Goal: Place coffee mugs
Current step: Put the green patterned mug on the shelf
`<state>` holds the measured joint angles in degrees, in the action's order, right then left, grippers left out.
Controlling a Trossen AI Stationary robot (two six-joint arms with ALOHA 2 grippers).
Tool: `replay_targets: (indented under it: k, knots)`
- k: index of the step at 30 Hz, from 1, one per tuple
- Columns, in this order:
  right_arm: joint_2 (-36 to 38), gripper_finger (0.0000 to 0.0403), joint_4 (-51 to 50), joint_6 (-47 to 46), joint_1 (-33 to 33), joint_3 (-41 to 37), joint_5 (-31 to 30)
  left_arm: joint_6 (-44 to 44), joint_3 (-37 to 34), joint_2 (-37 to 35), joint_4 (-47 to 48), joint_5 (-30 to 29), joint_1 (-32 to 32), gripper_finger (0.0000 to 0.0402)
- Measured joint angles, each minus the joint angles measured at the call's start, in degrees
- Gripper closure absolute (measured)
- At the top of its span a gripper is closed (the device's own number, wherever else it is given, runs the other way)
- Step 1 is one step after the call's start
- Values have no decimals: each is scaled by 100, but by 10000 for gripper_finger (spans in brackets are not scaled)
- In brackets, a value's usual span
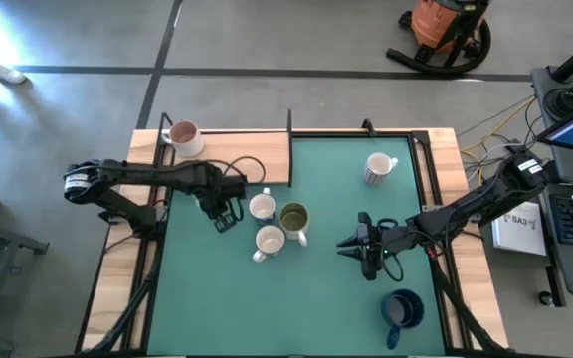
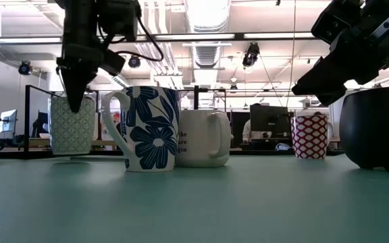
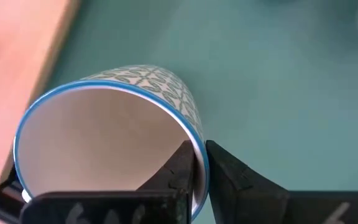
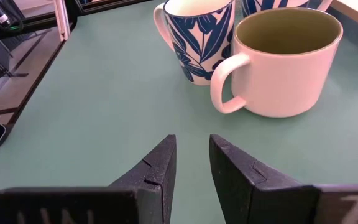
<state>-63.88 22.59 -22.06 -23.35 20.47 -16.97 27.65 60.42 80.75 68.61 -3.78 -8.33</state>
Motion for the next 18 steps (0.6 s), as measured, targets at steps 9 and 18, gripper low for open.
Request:
replay_targets:
  k: [9, 18]
  knots:
    - [0, 316, -2, 0, 0, -2, 1, -479, 635, -2, 676, -392, -488, 391]
    - [0, 316, 0, -81, -1, -2, -53, -1027, 690, -265, 919, -587, -1366, 390]
